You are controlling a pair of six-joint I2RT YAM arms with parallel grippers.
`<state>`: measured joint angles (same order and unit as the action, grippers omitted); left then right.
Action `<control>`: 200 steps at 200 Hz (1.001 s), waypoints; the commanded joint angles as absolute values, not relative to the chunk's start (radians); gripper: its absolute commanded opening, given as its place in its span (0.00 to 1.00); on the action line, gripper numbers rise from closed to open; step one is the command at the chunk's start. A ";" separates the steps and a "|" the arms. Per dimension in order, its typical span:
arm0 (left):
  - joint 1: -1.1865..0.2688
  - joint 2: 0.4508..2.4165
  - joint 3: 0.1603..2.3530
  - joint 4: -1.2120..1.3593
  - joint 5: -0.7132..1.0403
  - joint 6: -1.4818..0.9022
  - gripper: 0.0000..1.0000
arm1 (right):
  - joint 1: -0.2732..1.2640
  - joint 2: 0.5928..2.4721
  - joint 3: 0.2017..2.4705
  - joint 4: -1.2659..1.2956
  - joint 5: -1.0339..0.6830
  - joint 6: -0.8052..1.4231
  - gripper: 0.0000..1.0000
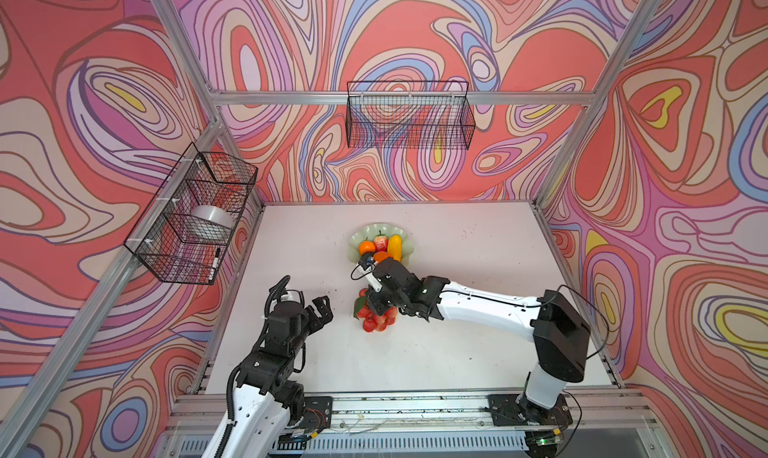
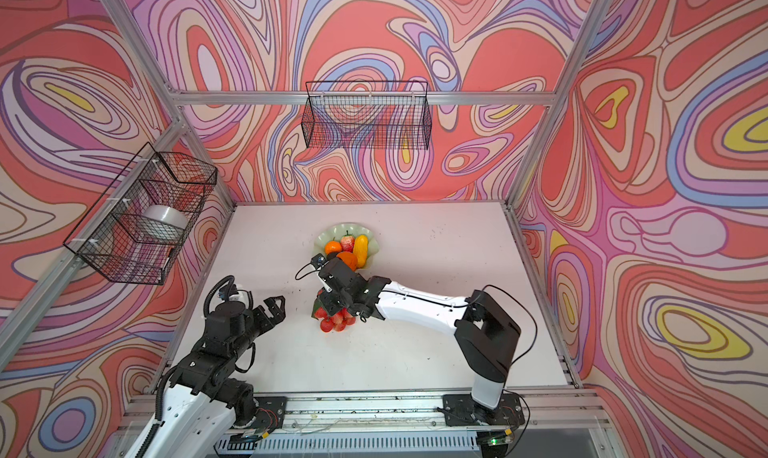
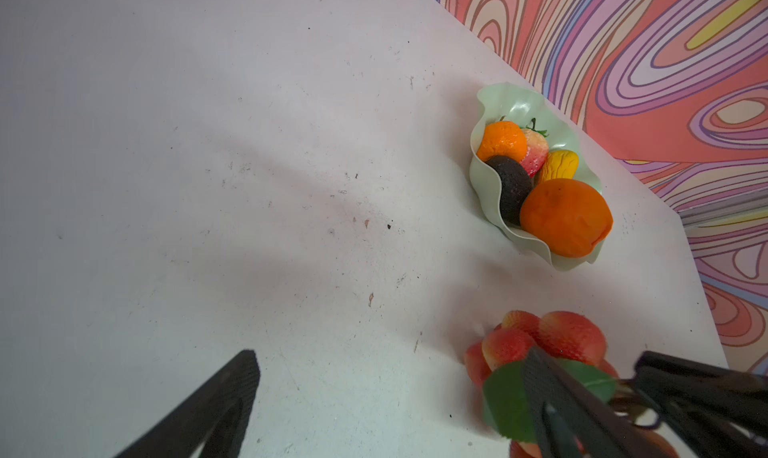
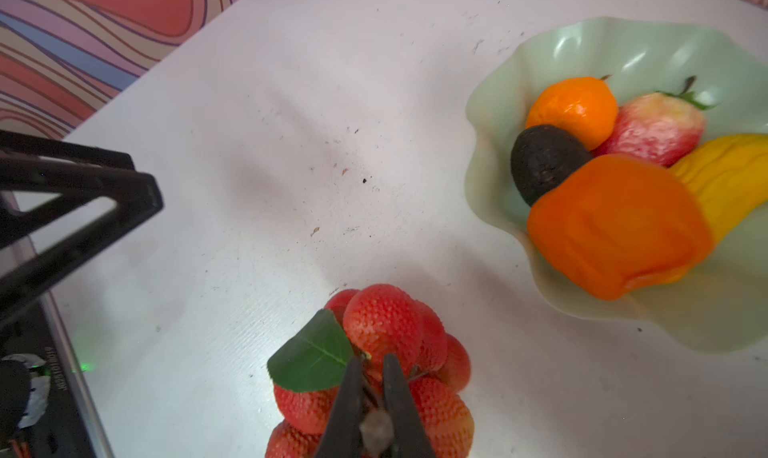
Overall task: Place and organize the fake fruits in the fruit bowl
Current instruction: 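Grasp the red lychee bunch by its stem with the right gripper and lift, then lower the lychee bunch onto the fruit in the bowl and release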
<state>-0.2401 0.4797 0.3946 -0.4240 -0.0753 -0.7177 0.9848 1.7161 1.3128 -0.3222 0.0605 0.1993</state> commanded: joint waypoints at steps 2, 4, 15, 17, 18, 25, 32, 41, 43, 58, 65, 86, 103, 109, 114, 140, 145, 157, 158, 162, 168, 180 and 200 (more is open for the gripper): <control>-0.235 0.503 0.417 -0.356 -0.031 -0.699 1.00 | 0.904 1.609 1.366 -0.453 0.099 0.231 0.00; -0.235 0.507 0.416 -0.353 -0.028 -0.700 1.00 | 0.894 1.604 1.370 -0.463 0.098 0.233 0.00; -0.235 0.530 0.421 -0.330 0.002 -0.700 1.00 | 0.832 1.578 1.393 -0.507 0.075 0.244 0.00; -0.235 0.534 0.423 -0.326 0.007 -0.700 1.00 | 0.821 1.575 1.398 -0.512 0.065 0.245 0.00; -0.235 0.537 0.424 -0.323 0.010 -0.700 1.00 | 0.816 1.573 1.401 -0.515 0.060 0.245 0.00; -0.234 0.550 0.427 -0.311 0.033 -0.697 1.00 | 0.777 1.568 1.423 -0.534 0.023 0.242 0.00; -0.235 0.564 0.430 -0.298 0.056 -0.694 1.00 | 0.747 1.574 1.454 -0.554 0.003 0.232 0.00; -0.235 0.580 0.435 -0.284 0.080 -0.690 1.00 | 0.724 1.593 1.501 -0.577 0.006 0.211 0.00; -0.235 0.582 0.436 -0.281 0.084 -0.689 1.00 | 0.721 1.599 1.511 -0.582 0.007 0.203 0.00; -0.235 0.596 0.442 -0.272 0.105 -0.684 1.00 | 0.695 1.660 1.604 -0.616 0.018 0.149 0.00; -0.234 0.600 0.444 -0.272 0.111 -0.680 1.00 | 0.684 1.700 1.654 -0.634 0.032 0.129 0.00; -0.235 0.601 0.451 -0.270 0.116 -0.675 1.00 | 0.646 1.821 1.768 -0.644 0.055 0.095 0.00; -0.234 0.596 0.453 -0.272 0.120 -0.674 1.00 | 0.640 1.907 1.833 -0.619 0.105 0.068 0.00; -0.235 0.594 0.453 -0.272 0.120 -0.672 1.00 | 0.639 1.938 1.860 -0.619 0.119 0.060 0.00; -0.235 0.593 0.455 -0.272 0.119 -0.670 1.00 | 0.639 1.964 1.884 -0.622 0.122 0.051 0.00; -0.235 0.592 0.463 -0.272 0.119 -0.661 1.00 | 0.638 2.064 1.983 -0.628 0.187 0.012 0.00; -0.234 0.592 0.464 -0.272 0.120 -0.661 1.00 | 0.637 2.075 1.994 -0.626 0.198 0.004 0.00; -0.235 0.595 0.463 -0.272 0.123 -0.661 1.00 | 0.635 2.100 2.020 -0.627 0.213 -0.011 0.00; -0.235 0.596 0.463 -0.272 0.123 -0.661 1.00 | 0.634 2.102 2.023 -0.627 0.213 -0.013 0.00; -0.235 0.596 0.463 -0.272 0.125 -0.662 1.00 | 0.631 2.108 2.029 -0.629 0.214 -0.018 0.00; -0.235 0.598 0.462 -0.272 0.127 -0.661 1.00 | 0.629 2.118 2.039 -0.629 0.213 -0.025 0.00; -0.234 0.601 0.459 -0.272 0.126 -0.663 1.00 | 0.626 2.138 2.063 -0.631 0.212 -0.039 0.00; -0.235 0.605 0.454 -0.240 0.127 -0.663 1.00 | 0.626 2.184 2.127 -0.653 0.197 -0.057 0.00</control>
